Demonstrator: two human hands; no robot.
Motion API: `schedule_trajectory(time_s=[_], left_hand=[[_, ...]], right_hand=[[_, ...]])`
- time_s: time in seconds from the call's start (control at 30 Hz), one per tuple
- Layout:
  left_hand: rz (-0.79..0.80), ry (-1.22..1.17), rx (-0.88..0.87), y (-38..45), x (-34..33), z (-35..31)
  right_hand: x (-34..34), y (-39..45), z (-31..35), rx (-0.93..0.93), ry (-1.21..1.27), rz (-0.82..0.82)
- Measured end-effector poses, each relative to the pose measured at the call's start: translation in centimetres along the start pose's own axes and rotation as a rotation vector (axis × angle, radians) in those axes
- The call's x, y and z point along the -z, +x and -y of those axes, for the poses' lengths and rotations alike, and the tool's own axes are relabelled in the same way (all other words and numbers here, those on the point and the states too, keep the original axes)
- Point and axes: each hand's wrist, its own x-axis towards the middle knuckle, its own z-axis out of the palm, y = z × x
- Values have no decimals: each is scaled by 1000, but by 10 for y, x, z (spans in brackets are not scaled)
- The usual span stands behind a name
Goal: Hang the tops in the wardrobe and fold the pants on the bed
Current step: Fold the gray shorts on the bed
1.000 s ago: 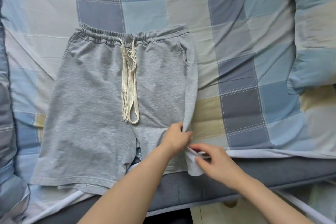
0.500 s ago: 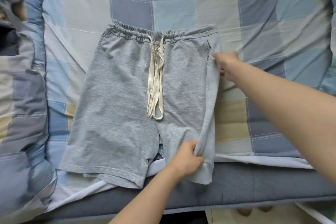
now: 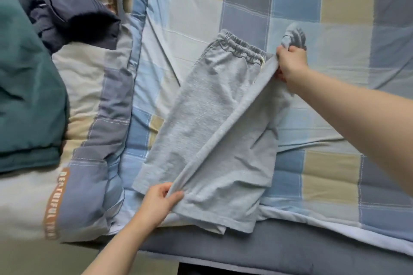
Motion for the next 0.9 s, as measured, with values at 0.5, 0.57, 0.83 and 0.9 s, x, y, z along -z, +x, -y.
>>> schedule_trajectory(time_s=[0.5,0.57,0.83,0.9], left_hand=[[-544,99,94,31,75,51],[-540,182,80,30,74,49],[-421,374,77,27,54,42],[-426,368,87,31,54,41]], right_hand=[[-143,-20,82,119,-429,128],[-148,-29,79,122,-390,234],[-97,-112,0,245,-205,70],[-62,-145,-54,131,-193,-50]])
